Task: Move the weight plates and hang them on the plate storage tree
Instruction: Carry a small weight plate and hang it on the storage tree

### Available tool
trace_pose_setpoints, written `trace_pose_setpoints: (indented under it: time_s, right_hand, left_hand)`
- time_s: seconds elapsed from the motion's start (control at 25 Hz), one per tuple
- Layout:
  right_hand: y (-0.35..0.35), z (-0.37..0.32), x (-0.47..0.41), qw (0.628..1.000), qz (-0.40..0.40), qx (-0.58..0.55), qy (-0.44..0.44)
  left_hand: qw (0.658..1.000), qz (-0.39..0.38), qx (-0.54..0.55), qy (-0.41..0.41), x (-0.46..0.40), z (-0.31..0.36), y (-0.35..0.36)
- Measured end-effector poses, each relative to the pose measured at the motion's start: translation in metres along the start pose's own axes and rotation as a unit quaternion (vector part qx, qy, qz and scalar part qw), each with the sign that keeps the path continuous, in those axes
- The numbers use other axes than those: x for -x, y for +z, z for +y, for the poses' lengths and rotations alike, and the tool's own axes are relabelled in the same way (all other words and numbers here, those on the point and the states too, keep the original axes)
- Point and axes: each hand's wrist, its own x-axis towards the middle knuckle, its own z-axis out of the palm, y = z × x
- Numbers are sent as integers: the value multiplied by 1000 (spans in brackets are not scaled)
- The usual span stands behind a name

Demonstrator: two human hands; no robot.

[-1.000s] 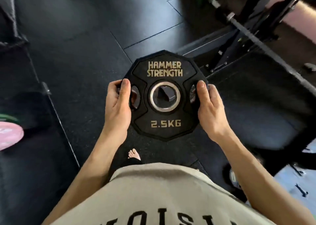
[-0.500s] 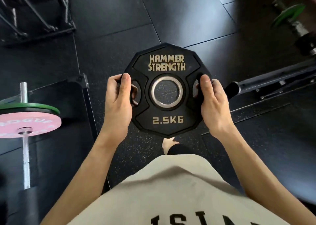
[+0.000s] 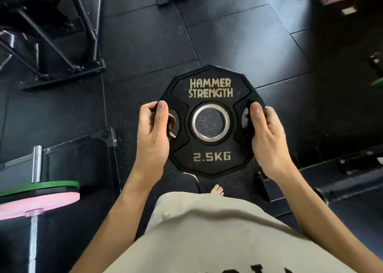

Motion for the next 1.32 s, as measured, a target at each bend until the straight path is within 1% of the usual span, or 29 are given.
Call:
trace_pose_setpoints:
  time_s: [0.08, 0.16, 0.24, 0.4, 0.56, 0.68, 0.92, 1.2, 1.32]
  right_hand:
    - [8, -12, -54, 1000, 0, -9, 1]
    - [17, -22, -109, 1000, 15, -5, -5]
    - [27, -32, -168, 999, 40, 4, -14]
    - [40, -60, -270, 993, 114, 0, -11]
    - [41, -90, -365, 978, 206, -5, 2]
    - [29, -107, -429, 968, 250, -4, 4]
    - [-25, -122, -579, 950, 310, -32, -13]
    - [-107, -166, -739, 939, 341, -51, -3]
    - [-146, -176, -797, 926, 373, -52, -10]
  left_hand:
    - [1000, -4, 7, 3, -55, 6, 17]
    - [1000, -6, 12, 4, -116, 10, 36]
    - [1000, -24, 9, 8, -182, 16, 55]
    - [996, -93, 3, 5, -301, 37, 95]
    - [981, -194, -19, 19, -421, 72, 150]
    - [968, -247, -15, 29, -490, 90, 198]
    - [949, -312, -9, 41, -621, 110, 329]
    - [937, -348, 2, 33, -742, 148, 486]
    - [924, -381, 12, 35, -784, 159, 553]
